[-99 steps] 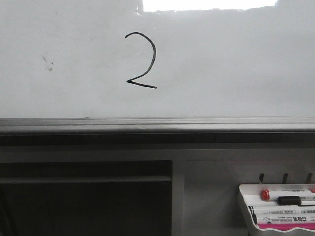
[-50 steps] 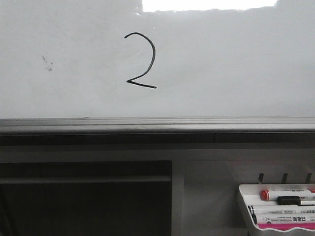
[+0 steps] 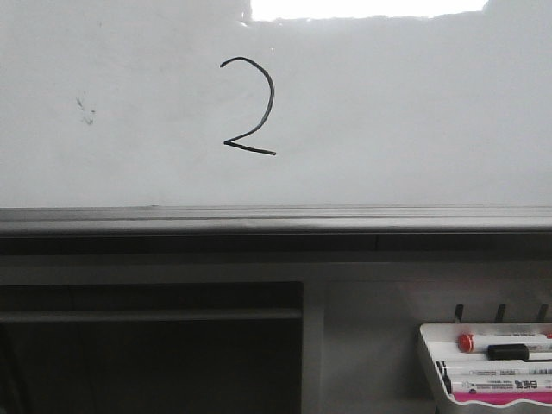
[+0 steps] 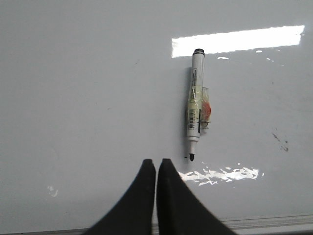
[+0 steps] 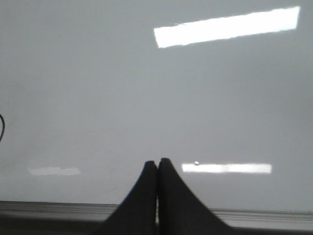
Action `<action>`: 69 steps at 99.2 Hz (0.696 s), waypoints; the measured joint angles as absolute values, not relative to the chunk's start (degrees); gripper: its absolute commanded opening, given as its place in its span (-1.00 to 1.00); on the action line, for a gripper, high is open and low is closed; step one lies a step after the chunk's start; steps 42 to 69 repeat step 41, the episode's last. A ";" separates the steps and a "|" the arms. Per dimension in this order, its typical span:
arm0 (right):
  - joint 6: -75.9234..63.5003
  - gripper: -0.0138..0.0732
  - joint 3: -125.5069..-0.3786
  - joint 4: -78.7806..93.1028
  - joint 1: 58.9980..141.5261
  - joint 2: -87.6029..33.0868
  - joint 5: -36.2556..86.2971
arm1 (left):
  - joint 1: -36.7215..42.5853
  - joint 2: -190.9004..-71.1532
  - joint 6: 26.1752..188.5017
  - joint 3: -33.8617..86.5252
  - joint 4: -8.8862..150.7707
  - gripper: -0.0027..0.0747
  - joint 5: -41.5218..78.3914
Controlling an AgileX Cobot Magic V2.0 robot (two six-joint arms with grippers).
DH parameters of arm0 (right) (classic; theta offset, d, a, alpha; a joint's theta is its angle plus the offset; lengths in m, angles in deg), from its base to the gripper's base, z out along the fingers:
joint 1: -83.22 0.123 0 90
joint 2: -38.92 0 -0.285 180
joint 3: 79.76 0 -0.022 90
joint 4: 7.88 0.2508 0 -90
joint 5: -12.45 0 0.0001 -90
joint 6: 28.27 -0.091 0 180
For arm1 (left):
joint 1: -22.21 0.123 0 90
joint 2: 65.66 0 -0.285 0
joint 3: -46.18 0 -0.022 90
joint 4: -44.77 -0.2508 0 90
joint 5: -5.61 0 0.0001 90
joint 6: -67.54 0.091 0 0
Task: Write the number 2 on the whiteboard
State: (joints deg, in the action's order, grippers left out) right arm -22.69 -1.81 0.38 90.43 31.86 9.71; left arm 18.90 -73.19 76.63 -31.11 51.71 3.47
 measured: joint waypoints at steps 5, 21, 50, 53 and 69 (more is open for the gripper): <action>-22.69 -0.85 -1.81 0.38 90.71 31.86 9.62 | 18.90 -73.19 76.63 -31.11 51.71 -0.98 3.47; -22.69 -0.85 -1.81 0.38 90.70 31.86 9.62 | 18.90 -73.19 76.63 -31.11 51.71 -0.98 3.47; -22.69 -0.85 -1.81 0.38 90.70 31.86 9.62 | 18.90 -73.19 76.63 -31.11 51.71 -0.98 3.47; -22.69 -0.85 -1.81 0.38 90.70 31.86 9.62 | 18.90 -73.19 76.63 -31.11 51.71 -0.98 3.47; -22.69 -0.85 -1.81 0.38 90.70 31.86 9.62 | 18.90 -73.19 76.63 -31.11 51.71 -0.98 3.47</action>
